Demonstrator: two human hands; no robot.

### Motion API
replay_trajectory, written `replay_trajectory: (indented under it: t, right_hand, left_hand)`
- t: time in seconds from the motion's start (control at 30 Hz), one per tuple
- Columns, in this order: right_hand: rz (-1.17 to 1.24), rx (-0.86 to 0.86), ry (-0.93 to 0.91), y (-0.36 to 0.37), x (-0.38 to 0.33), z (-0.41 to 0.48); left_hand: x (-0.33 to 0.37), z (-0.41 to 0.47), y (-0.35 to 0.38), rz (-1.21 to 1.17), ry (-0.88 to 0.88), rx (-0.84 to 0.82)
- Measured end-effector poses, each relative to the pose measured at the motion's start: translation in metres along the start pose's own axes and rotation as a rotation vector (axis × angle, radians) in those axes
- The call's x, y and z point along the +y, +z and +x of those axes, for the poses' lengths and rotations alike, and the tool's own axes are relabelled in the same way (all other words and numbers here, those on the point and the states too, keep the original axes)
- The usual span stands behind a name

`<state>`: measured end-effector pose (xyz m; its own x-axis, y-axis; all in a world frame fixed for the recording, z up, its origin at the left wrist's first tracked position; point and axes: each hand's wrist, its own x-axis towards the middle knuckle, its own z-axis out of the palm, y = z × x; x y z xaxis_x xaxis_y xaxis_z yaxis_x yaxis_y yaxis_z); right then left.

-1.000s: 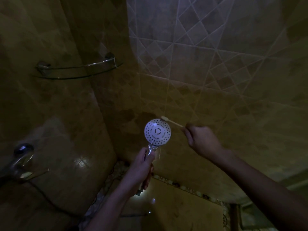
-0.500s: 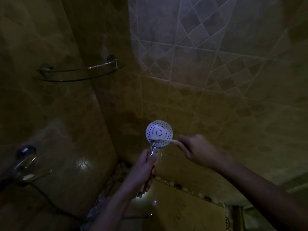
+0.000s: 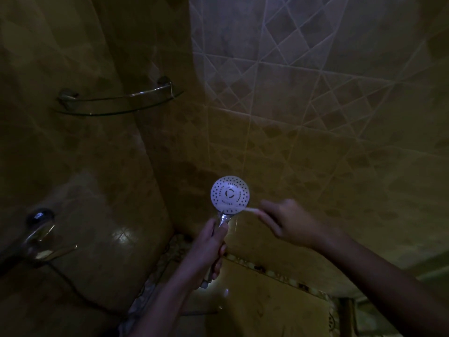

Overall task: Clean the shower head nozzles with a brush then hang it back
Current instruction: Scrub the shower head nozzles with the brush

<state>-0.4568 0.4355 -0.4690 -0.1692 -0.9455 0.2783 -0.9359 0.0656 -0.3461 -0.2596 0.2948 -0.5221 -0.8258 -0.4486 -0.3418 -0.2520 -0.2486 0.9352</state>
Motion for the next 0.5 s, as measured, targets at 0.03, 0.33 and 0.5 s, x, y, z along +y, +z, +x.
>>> replay_trajectory:
  t: [0.03,0.33,0.5]
  right_hand:
    - [-0.024,-0.045,0.01,0.004,0.0,-0.002]
    - [0.009,-0.063,0.062,0.014,-0.006,-0.007]
    - [-0.023,0.241,0.328,0.011,0.005,0.005]
  left_hand:
    - [0.0,0.0,0.0,0.0,0.001,0.0]
    - [0.003,-0.004,-0.001,-0.012,-0.02,0.014]
    - [0.006,-0.005,-0.002,-0.01,-0.045,0.034]
